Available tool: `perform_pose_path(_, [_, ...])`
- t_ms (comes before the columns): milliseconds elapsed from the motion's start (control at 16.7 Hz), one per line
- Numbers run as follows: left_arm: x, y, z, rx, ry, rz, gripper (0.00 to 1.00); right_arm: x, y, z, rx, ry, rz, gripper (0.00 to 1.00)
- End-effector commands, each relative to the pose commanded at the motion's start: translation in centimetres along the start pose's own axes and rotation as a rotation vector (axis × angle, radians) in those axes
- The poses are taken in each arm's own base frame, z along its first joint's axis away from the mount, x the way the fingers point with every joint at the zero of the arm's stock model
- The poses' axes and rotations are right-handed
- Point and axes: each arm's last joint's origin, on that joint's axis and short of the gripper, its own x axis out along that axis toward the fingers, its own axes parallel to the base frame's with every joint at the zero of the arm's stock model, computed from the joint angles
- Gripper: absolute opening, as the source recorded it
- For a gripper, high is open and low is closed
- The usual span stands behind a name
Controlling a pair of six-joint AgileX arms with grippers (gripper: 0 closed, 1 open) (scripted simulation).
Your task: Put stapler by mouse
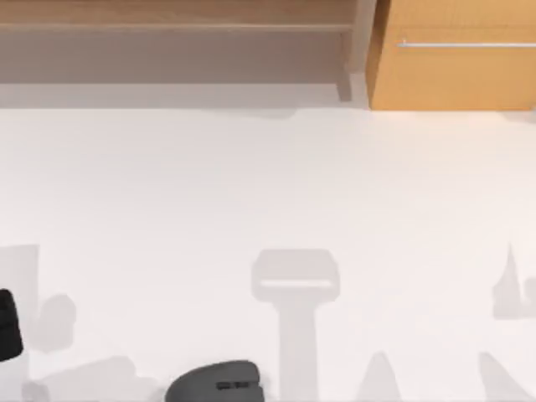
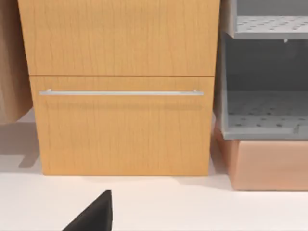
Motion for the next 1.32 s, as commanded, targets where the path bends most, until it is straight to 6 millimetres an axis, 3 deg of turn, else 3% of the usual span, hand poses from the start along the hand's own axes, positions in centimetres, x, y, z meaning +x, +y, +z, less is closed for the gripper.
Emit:
perform_pose_path(300, [0.6, 0.3, 1.6, -0.07, 0.251, 0.054, 1.0, 0.0, 0.0, 0.0, 0.0, 0.0, 0.0, 1.0])
perform_pose_path(720, [0.7, 0.3, 1.7, -0.071, 0.267, 0.058, 1.0, 0.0, 0.0, 0.0, 0.0, 0.0, 0.0, 1.0])
perform_pose_path(1140, [4.7, 0.5, 0.8, -0.076, 0.261, 0.057, 1.0, 0.0, 0.0, 0.0, 0.0, 0.0, 0.0, 1.0])
perform_pose_path(1320, [5.4, 0.6, 0.4, -0.076, 0.269, 0.059, 1.0, 0.0, 0.0, 0.0, 0.0, 0.0, 0.0, 1.0])
